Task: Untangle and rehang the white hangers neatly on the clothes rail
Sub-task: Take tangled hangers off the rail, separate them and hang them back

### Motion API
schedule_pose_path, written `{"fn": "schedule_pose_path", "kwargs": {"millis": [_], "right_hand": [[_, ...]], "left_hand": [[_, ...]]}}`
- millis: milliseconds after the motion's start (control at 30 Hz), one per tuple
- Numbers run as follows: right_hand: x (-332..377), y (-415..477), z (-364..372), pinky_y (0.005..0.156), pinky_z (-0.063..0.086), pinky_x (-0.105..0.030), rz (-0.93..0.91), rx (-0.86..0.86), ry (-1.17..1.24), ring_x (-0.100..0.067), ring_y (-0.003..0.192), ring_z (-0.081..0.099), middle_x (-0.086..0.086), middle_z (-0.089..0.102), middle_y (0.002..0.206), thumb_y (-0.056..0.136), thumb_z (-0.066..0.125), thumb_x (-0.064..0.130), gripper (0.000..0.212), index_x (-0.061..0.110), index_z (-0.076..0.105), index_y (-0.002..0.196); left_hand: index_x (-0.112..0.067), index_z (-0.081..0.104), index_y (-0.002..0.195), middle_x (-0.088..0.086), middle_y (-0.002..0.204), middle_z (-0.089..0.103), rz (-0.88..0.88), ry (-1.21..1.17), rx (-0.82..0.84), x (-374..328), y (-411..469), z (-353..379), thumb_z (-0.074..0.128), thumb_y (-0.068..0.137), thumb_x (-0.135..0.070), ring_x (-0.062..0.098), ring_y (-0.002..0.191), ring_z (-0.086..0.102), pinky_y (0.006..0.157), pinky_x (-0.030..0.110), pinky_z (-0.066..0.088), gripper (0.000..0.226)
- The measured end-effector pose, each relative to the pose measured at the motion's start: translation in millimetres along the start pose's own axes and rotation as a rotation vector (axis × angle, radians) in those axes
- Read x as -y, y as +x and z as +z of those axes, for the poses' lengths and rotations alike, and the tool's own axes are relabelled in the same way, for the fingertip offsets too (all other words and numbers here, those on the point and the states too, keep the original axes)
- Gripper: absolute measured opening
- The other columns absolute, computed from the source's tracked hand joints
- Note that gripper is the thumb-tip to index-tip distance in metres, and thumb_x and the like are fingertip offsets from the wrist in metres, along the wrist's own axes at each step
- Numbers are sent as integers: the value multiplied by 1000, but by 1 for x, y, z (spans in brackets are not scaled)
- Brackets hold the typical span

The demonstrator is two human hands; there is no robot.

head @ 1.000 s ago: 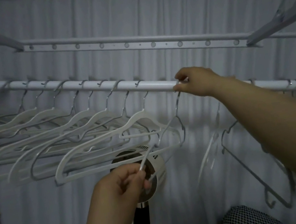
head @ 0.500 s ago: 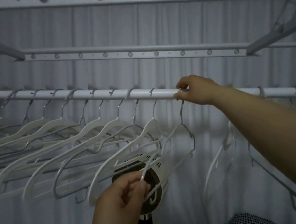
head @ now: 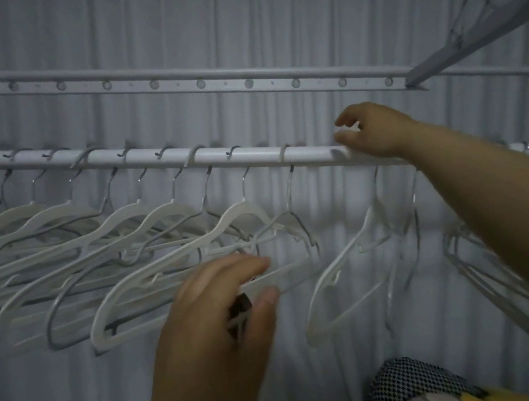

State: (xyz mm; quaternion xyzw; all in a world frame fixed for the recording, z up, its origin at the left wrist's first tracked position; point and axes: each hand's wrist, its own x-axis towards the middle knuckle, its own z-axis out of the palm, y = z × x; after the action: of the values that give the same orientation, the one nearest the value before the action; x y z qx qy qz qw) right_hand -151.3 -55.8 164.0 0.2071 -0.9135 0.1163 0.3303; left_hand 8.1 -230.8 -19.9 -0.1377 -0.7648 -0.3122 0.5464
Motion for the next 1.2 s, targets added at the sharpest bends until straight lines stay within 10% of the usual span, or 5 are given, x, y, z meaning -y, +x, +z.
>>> {"fn": "schedule_pose_path", "kwargs": {"millis": [100,300,667,900,1200], "right_hand": [[-32,-8,-10,100,37,-35,56,10,9,-29,124,46,-11,46,139,91,50,31,45,11,46,132],[-74,-18,-9,89,39,-31,62,59,19,-29,114,52,-13,55,129,91,51,27,42,7,49,128],[-71,-5,8,94,42,-39,-124,85,22,-28,108,54,-9,58,119,90,50,34,35,15,55,119],[-67,4,12,83,40,-32,-190,62,58,-27,106,54,-10,59,117,90,51,34,33,13,58,114],[-46,7,20,90,42,-34,-231,62,121,-27,109,53,-9,58,121,89,53,31,34,12,55,118]], "left_hand": [[-27,67,91,-12,93,69,105,249,63,-17,1,22,40,81,-47,3,102,47,105,31,19,35],[-26,72,79,-6,87,74,-40,502,97,-33,1,46,39,70,-44,11,108,42,112,35,-18,38],[-19,67,94,-4,87,73,-5,655,84,-37,2,85,44,69,-39,15,80,71,93,39,24,39],[-25,68,67,-1,40,59,-93,746,172,-30,-2,92,39,70,-38,12,43,62,85,36,27,32],[-29,70,71,-4,39,54,-99,694,124,-36,-10,81,38,75,-38,11,47,61,94,38,25,33]]}}
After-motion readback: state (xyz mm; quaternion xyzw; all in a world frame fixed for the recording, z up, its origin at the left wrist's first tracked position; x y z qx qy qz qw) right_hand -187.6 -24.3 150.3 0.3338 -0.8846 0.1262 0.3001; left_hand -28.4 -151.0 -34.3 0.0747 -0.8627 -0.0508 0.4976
